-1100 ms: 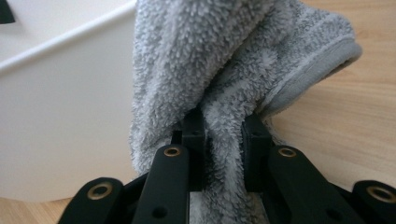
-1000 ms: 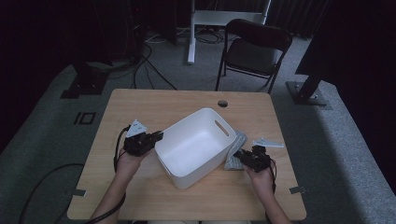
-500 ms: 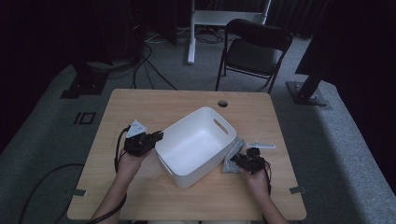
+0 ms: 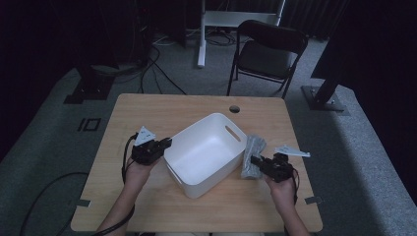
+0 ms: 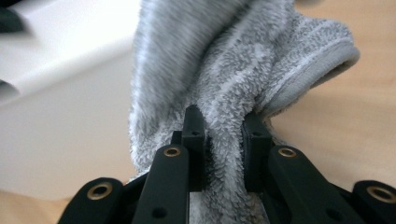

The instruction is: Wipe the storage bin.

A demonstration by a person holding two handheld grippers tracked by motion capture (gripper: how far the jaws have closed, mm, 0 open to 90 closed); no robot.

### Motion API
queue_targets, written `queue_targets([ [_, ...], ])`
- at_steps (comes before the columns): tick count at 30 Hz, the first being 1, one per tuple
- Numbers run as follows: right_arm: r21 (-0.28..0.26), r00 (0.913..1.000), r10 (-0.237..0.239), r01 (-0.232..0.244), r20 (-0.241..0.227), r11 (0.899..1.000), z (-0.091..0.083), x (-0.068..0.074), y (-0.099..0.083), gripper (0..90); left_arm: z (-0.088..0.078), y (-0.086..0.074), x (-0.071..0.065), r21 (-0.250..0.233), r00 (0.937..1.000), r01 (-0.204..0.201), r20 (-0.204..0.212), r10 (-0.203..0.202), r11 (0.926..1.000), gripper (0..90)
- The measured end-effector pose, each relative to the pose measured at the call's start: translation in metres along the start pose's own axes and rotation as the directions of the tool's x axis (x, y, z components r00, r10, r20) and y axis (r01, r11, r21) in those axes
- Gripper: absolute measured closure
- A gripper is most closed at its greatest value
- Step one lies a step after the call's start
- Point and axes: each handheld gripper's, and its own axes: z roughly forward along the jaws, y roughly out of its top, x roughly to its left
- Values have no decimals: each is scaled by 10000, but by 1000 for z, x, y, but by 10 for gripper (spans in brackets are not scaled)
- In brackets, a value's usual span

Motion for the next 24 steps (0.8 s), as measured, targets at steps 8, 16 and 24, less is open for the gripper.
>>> queue_targets([
  [8, -907, 9977, -574, 541, -349, 9944, -32, 22, 6, 763, 0, 0, 0, -36, 10000, 60, 47, -60, 10000, 838],
  [16, -255, 9952, -929, 922, -307, 9954, -1, 29, -1, 762, 0, -1, 6, -95, 9983, 216, 542, -211, 9997, 835],
  [24, -17, 9948, -1005, 1005, -181, 9949, 11, 31, -2, 761, 1, 1, 4, 65, 9984, -93, 564, 89, 9999, 839],
])
